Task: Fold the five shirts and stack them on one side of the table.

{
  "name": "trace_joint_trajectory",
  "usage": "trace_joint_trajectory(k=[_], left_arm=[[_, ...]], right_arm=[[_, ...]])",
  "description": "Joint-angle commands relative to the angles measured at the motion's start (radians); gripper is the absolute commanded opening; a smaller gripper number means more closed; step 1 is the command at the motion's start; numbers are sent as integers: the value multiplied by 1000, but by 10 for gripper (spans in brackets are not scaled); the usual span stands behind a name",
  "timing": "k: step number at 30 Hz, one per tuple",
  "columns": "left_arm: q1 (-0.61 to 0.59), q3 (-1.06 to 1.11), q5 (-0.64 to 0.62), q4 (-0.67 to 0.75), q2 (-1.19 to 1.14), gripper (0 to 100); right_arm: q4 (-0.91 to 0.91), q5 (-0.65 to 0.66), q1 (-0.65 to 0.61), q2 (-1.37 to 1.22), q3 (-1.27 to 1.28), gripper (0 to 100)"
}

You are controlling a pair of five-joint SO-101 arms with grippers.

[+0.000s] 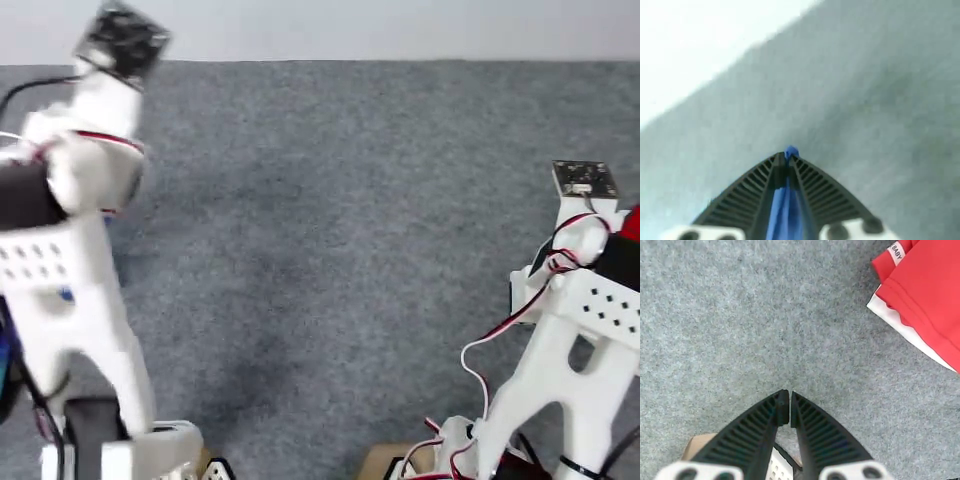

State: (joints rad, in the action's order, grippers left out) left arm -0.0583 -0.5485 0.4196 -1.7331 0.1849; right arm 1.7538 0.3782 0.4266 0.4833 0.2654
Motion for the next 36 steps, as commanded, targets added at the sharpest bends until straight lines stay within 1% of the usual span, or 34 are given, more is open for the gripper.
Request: trace_joint_trajectory(k=[1,4,7,10,13,16,19,22,24,27,31,36], left_arm=[[242,-22,-98,-18,110,5],[373,-67,-160,-18,143,5],[466,-165,-184,9,149,5],[512,-255,-181,80,146,5],[506,-274,-173,147,146,5],[428,-246,-138,153,144,5],[333,-156,-120,141,146,5],[227,-21,-115,97,146,5],[155,90,-114,78,146,5],[44,269,-81,81,146,5],[-94,486,-5,147,152,5],[-279,700,81,296,147,5]], right_arm=[[42,6,-8,42,-6,10],[42,9,-8,42,-6,10],[42,9,-8,42,-3,10],[42,9,-8,42,31,10],[42,9,-8,42,63,10],[42,9,-15,44,66,10],[42,8,-90,44,64,10],[41,3,-229,36,64,10],[38,-26,-343,33,66,10],[10,-54,-507,33,68,10],[-64,-54,-671,31,68,14],[-116,-54,-789,-50,61,16]])
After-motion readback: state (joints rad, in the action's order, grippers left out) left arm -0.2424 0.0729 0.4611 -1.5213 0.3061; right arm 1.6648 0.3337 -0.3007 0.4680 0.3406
